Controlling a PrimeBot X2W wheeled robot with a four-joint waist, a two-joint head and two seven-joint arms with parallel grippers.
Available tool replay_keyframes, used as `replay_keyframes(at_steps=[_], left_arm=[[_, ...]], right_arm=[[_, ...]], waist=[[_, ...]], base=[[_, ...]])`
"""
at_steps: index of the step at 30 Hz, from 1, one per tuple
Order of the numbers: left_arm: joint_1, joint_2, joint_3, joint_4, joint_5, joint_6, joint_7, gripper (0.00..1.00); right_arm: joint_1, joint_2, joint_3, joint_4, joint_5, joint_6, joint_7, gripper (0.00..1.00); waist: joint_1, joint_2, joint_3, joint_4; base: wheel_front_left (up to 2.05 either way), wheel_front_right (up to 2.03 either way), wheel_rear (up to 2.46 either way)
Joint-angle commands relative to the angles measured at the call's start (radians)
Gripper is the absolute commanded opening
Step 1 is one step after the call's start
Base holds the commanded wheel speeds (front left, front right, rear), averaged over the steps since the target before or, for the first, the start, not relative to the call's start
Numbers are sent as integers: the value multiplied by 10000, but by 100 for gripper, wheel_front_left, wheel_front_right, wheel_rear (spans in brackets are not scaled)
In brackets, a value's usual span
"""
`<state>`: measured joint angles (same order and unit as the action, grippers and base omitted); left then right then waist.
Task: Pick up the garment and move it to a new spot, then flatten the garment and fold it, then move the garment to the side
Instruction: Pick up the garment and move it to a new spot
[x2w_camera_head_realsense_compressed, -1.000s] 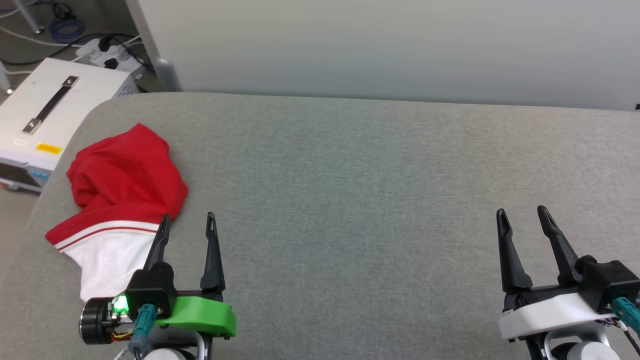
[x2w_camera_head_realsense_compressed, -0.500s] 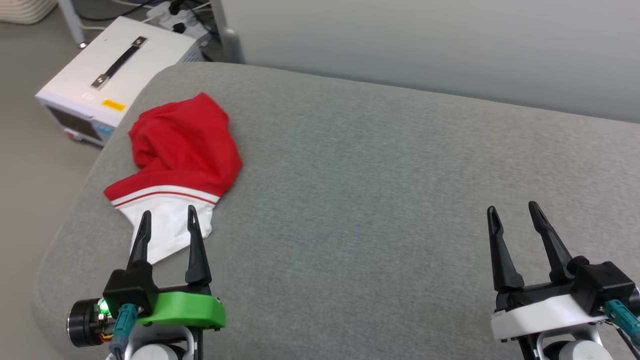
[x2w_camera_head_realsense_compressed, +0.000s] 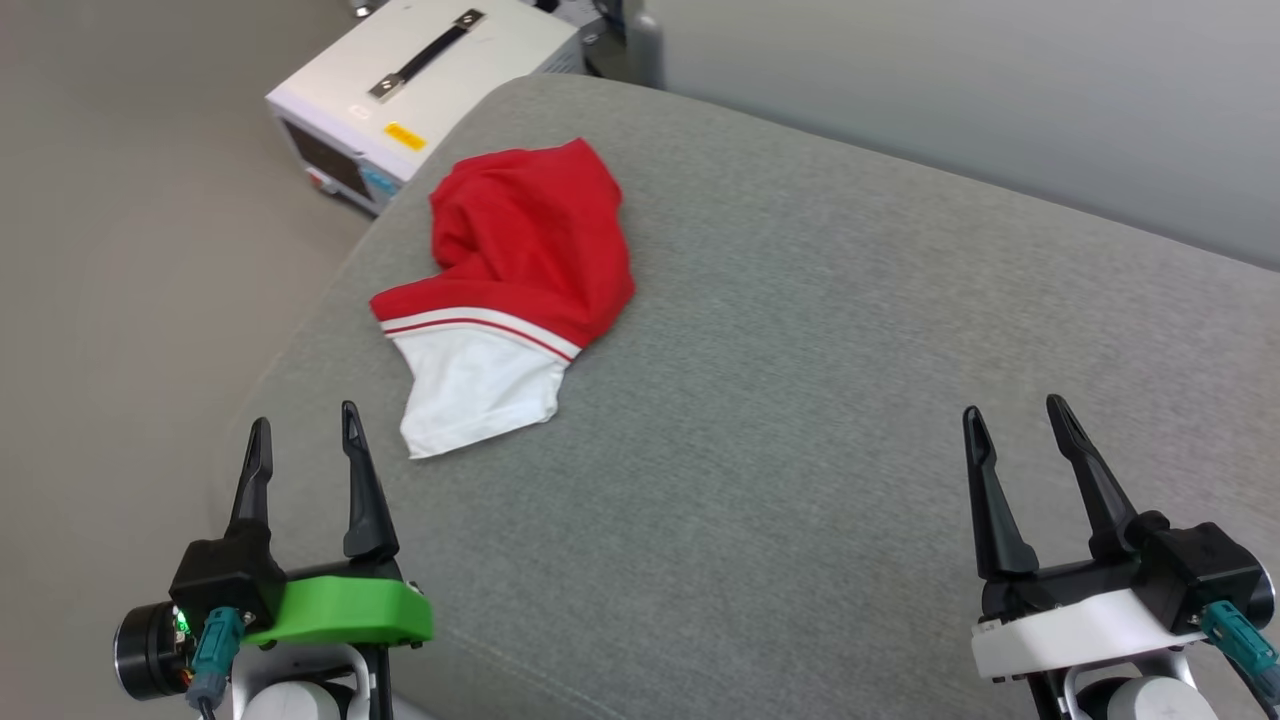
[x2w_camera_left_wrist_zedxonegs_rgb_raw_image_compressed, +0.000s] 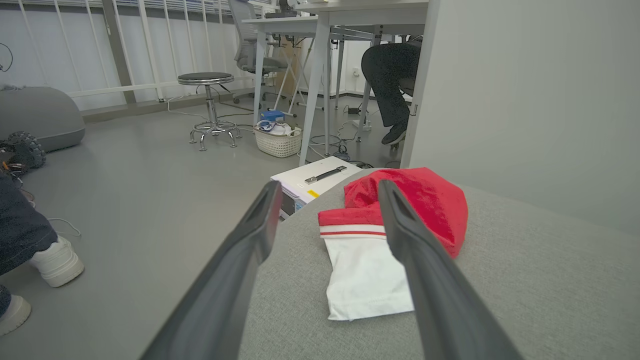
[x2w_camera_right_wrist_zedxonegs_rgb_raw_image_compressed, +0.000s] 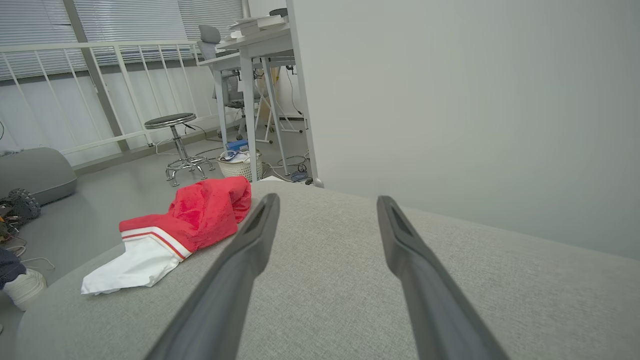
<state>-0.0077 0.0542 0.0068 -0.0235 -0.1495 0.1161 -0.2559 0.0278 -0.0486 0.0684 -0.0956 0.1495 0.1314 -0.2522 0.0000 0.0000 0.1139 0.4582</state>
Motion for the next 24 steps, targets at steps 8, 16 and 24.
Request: replay_keyframes(at_steps=[8,16,24], left_arm=[[89,-40,230,91,-166,21,-59,100],[-257,-40,526,168,-266,-151,-59,100],[-2646,54,1939,526,-81,-1499,-59,100]], right_arm=[[-176,-16,67,-13,-57,-7,-95,100],[-308,-16,79,-27,-184,-7,-95,100],[-1029,-337,239,-333,-546,-7,-95,100]], waist=[[0,0,112,983],[0,0,374,771],[0,0,1569,-70]], base=[[0,0,0],[0,0,0],[0,0,0]])
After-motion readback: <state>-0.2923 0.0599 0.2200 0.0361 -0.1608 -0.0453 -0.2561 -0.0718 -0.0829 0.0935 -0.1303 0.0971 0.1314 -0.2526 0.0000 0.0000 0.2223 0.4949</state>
